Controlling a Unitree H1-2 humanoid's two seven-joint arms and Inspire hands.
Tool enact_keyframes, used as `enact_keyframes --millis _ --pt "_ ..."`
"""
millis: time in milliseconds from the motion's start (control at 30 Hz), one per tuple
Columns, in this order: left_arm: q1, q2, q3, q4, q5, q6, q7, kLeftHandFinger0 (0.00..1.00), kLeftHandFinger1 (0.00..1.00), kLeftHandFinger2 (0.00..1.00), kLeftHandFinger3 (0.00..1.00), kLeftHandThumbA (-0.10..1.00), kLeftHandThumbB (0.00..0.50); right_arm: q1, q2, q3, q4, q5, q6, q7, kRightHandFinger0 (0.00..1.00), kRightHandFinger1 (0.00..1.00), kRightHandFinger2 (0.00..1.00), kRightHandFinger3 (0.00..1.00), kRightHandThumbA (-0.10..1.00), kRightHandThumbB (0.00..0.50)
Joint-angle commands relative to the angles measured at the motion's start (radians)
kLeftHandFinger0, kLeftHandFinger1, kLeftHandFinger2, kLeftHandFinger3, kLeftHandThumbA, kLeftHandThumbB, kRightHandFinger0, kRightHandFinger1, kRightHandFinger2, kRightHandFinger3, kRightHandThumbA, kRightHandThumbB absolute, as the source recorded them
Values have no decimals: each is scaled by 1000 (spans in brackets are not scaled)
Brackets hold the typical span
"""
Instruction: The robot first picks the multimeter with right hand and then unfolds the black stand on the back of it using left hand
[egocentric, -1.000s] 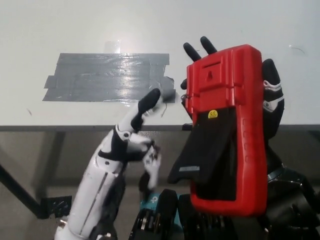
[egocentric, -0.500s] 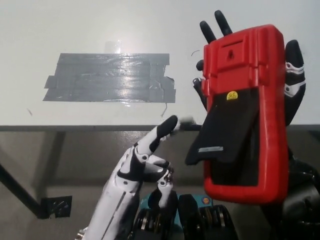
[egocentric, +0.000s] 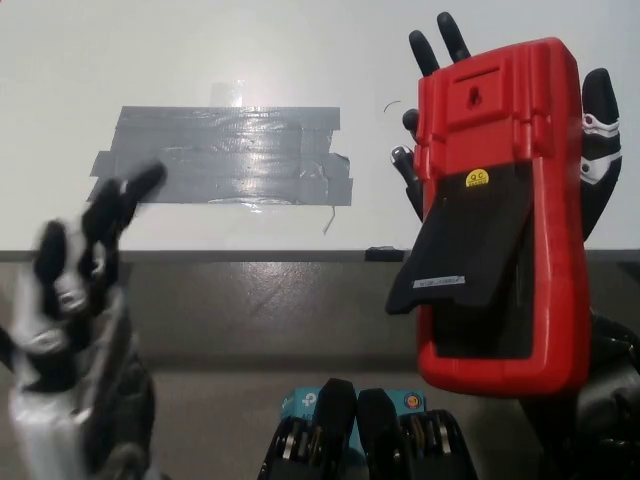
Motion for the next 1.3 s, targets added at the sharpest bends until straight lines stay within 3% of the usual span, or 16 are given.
enact_keyframes --millis 0,167,333,433,667,800,867,900,933,967,1000,1033,1167,1200,1233,1267 --pt "-63 49 -72 58 233 -49 108 1000 1000 1000 1000 1000 441 -45 26 7 -18 17 -44 29 0 324 845 1000 -100 97" --pt "-101 84 -162 60 67 19 -126 1000 1000 1000 1000 1000 406 -57 24 19 -7 -10 -48 70 0 367 858 1000 -100 74" --pt "-57 82 -188 124 160 -27 -98 1000 1000 1000 1000 1000 387 -63 19 38 -9 -63 -46 73 0 192 795 1000 -100 72" --pt "-49 104 -222 132 123 23 -144 1000 1000 1000 1000 1000 458 -55 25 45 -22 -55 -43 47 0 211 794 1000 -100 66" --pt "-45 72 -228 159 166 -23 -104 1000 1000 1000 1000 1000 467 -71 29 48 -10 -14 -33 37 0 169 685 910 -100 93" --pt "-18 65 -247 163 108 -30 -88 1000 1000 963 1000 1000 489 -54 58 43 -36 -18 -50 -18 0 175 705 897 -100 107" --pt "-6 58 -252 165 61 -28 -77 1000 809 752 1000 1000 500 -52 64 44 -38 -22 -53 -14 0 214 760 937 -100 93" --pt "4 51 -255 162 32 -13 -73 1000 561 824 1000 1000 500 -47 65 43 -37 -23 -57 3 0 294 811 990 -100 80" --pt "2 50 -253 163 28 -12 -73 1000 512 817 1000 1000 500 -50 65 42 -35 -23 -57 5 0 327 812 990 -100 77" --pt "7 50 -253 154 5 6 -76 1000 347 710 1000 1000 500 -54 61 40 -28 -21 -56 22 0 375 825 1000 -100 70" --pt "7 40 -246 158 6 -15 -60 1000 75 234 1000 1000 492 -56 52 39 -21 -23 -52 40 0 404 841 1000 -100 69" --pt "7 32 -243 164 10 -36 -47 935 3 21 1000 1000 473 -56 53 38 -16 -29 -57 53 0 427 868 1000 -100 67" --pt "4 29 -243 167 59 -49 -27 826 0 0 1000 1000 466 -53 56 30 -6 3 -60 61 0 444 887 1000 -100 78" --pt "5 31 -245 168 59 -49 -28 669 0 0 1000 1000 468 -53 56 28 -9 9 -57 47 0 377 850 1000 -100 88" --pt "4 38 -254 170 63 -49 -16 377 0 0 1000 1000 453 -53 54 26 -10 26 -54 39 0 346 844 1000 -100 80" --pt "3 42 -261 170 69 -49 -6 315 0 0 1000 1000 443 -52 52 26 -10 26 -54 39 0 320 835 1000 -100 74"
